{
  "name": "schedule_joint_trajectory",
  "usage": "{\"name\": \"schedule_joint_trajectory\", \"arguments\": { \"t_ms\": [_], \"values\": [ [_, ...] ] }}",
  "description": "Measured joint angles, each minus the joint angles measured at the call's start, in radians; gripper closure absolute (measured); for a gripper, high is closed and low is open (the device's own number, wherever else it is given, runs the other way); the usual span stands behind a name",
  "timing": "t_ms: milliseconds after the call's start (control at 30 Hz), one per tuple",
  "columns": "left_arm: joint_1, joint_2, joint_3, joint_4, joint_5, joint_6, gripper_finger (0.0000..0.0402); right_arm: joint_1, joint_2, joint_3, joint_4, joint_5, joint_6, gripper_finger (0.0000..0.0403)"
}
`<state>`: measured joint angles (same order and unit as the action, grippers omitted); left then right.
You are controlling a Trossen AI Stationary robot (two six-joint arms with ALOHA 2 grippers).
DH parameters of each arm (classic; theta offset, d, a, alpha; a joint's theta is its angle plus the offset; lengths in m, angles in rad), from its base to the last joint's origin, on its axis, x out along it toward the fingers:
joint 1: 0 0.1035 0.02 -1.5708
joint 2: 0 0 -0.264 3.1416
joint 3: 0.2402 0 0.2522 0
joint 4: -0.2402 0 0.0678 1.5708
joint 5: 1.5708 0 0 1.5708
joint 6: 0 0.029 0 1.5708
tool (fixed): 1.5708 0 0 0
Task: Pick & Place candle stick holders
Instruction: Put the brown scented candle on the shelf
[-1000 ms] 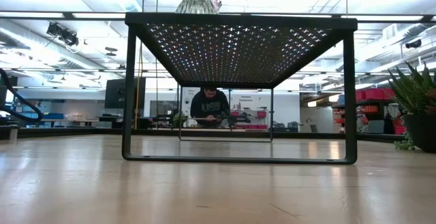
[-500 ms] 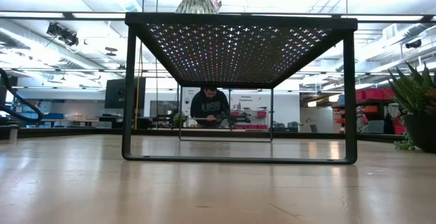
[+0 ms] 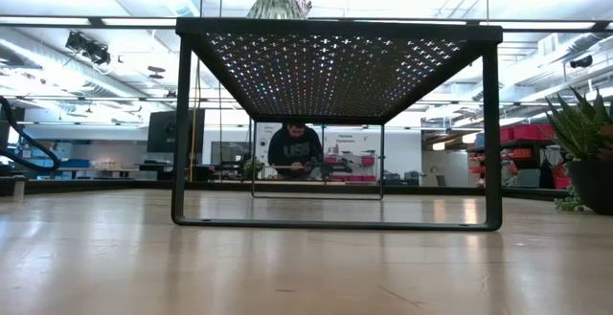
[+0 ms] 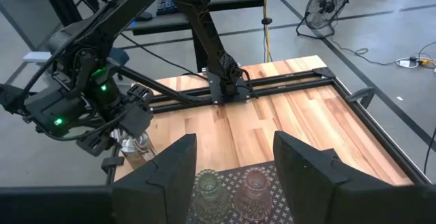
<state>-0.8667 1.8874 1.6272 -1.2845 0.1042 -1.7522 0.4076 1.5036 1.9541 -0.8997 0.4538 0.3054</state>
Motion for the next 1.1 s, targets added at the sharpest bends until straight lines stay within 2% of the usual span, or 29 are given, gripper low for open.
{"name": "schedule_joint_trajectory", "arguments": {
  "t_ms": [100,433,800,933,1100],
  "values": [
    [0.007,0.0,0.0,0.009,0.032,-0.006,0.006,0.0,0.0,0.0,0.0,0.0,0.0,0.0206],
    [0.009,-0.002,0.0,0.046,0.025,-0.007,0.006,0.0,0.0,0.0,0.0,0.001,-0.01,0.0206],
    [0.012,-0.002,0.0,0.157,0.023,0.084,0.006,0.0,0.0,0.0,0.001,0.002,-0.026,0.0206],
    [0.011,-0.003,0.0,0.212,0.03,0.166,0.0055,0.0,0.0,0.0,0.001,0.002,-0.026,0.0206],
    [0.013,-0.003,0.0,0.194,0.009,0.145,0.0054,0.0,0.0,0.0,0.001,0.002,-0.026,0.0206]
  ]
}}
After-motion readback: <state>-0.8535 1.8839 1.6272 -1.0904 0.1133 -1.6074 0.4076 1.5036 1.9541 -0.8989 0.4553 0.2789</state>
